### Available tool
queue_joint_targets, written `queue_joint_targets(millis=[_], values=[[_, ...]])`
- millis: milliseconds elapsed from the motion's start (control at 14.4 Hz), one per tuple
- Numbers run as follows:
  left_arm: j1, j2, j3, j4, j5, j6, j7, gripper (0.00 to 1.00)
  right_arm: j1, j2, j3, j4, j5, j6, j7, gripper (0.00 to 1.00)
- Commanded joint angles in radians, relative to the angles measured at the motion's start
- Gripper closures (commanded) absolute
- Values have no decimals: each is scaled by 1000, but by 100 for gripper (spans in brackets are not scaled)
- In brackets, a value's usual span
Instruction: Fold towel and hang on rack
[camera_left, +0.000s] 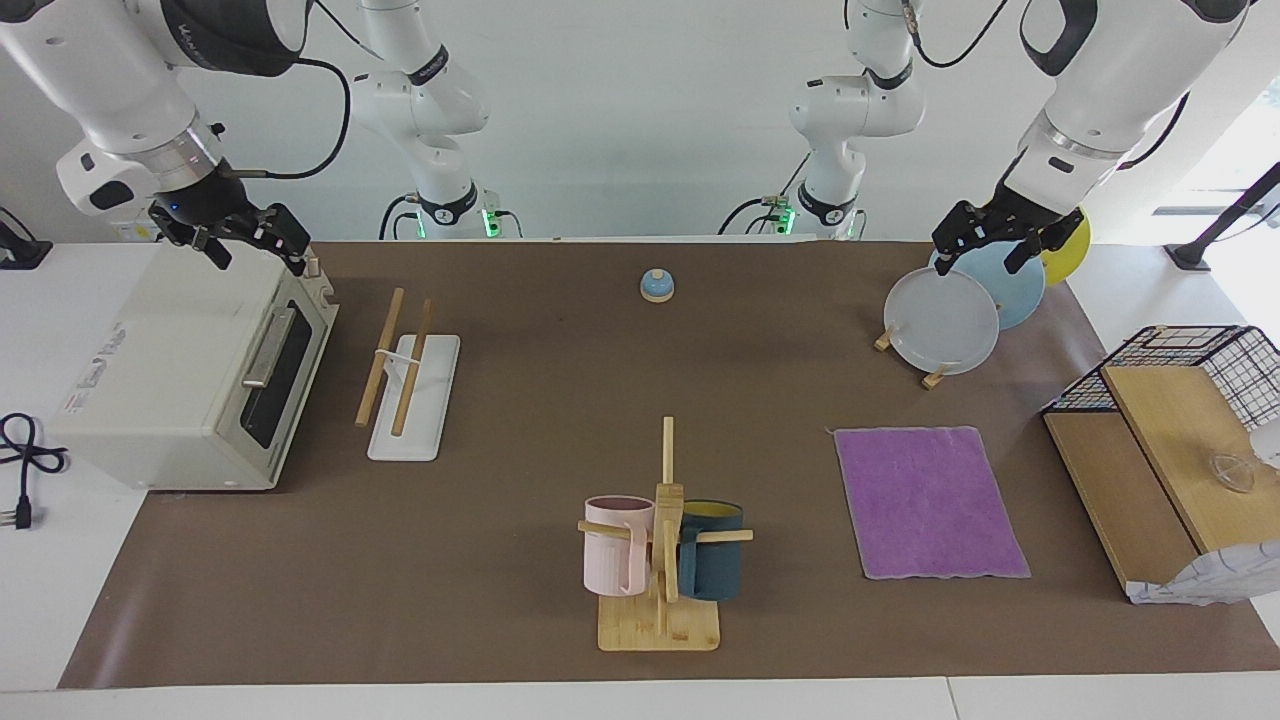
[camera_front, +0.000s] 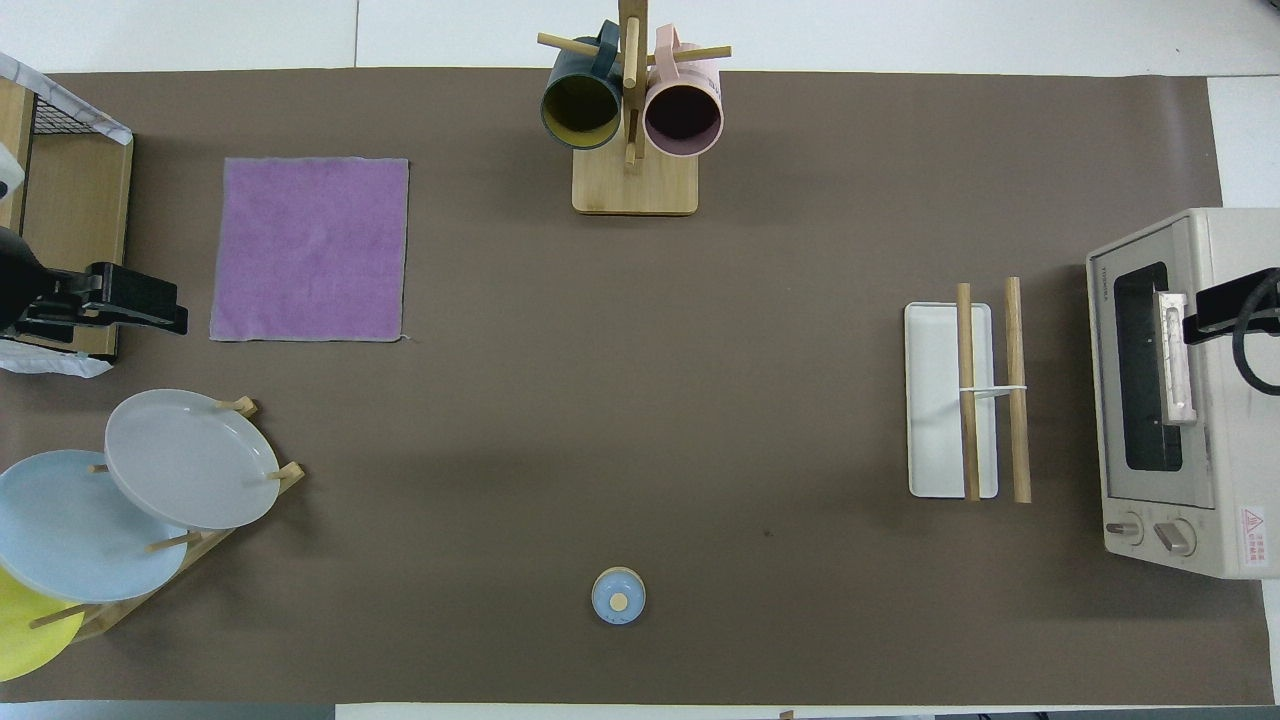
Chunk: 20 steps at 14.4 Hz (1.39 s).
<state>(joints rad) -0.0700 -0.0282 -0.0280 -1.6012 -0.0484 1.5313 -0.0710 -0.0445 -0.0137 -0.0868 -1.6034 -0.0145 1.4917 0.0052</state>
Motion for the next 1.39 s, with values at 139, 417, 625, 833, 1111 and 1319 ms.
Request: queue_joint_targets(millis=[139, 417, 625, 833, 1111, 1319], values=[[2, -21, 2, -16, -5, -6, 13, 0, -3, -14, 1, -9, 8, -11, -21, 0], [7, -32, 5, -37, -7, 4, 5, 0, -3, -14, 1, -9, 8, -11, -21, 0], [31, -47, 8, -123, -11, 107, 13, 0, -3, -14, 1, -9, 8, -11, -21, 0], [73, -21, 8, -224, -18, 235, 22, 0, -3, -14, 1, -9, 8, -11, -21, 0], [139, 101, 8, -293, -38, 427, 176, 0, -3, -14, 1, -9, 8, -11, -21, 0], [144, 207, 8, -299, -39, 554, 241, 0, -3, -12, 1, -9, 8, -11, -21, 0]])
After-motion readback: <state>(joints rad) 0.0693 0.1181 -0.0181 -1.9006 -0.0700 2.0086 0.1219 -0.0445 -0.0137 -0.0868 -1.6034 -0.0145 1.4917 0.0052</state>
